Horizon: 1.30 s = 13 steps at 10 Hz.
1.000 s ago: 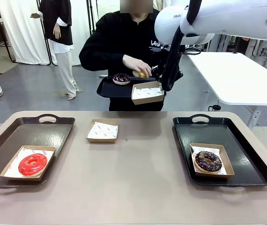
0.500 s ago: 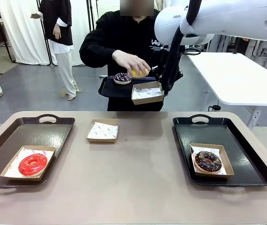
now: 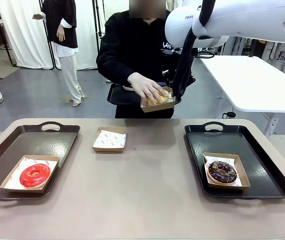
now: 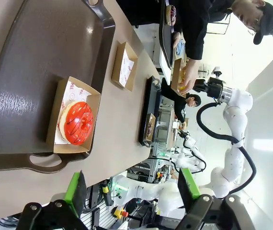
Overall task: Individually package the donuts and arrange them on the tray.
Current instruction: Place the picked Paper togo box on the Handle tray while simultaneously picking up another Paper togo box from the table with the other hand.
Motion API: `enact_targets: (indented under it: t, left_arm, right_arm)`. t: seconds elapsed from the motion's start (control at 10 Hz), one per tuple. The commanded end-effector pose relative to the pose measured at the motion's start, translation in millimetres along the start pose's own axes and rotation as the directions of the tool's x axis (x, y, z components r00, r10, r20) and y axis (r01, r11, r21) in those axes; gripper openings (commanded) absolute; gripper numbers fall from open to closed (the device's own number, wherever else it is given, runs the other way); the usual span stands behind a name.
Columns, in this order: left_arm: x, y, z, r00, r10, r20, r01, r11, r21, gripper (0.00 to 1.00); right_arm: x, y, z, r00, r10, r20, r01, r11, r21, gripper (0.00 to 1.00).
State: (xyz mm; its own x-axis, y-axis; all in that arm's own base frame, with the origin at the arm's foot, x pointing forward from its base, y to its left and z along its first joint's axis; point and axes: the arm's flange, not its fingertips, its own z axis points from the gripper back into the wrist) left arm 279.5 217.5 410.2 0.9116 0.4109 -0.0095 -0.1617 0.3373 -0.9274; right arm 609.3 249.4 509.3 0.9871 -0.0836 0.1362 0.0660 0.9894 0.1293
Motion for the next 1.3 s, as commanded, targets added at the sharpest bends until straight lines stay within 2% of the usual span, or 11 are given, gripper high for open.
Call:
enact_targets:
  t: [0.0, 1.1, 1.2]
  left_arm:
    - [0.1, 1.1, 1.9, 1.000, -0.008, 0.003, 0.009, 1.000, -0.014, 1.00]
    - [0.0, 0.0, 0.0, 1.000, 0.000, 0.000, 0.000, 1.000, 0.000, 1.00]
    - [-1.1, -30.5, -13.1, 0.998, -0.057, 0.024, 0.055, 0.996, 0.075, 1.00]
  right_arm:
    - [0.5, 0.3, 0.9, 1.000, -0.001, 0.011, 0.001, 1.000, 0.007, 0.00]
    - [0.0, 0.0, 0.0, 1.000, 0.000, 0.000, 0.000, 1.000, 0.000, 0.01]
    - [-7.5, -20.5, 2.0, 0.999, 0.045, 0.021, -0.044, 0.999, -0.018, 0.01]
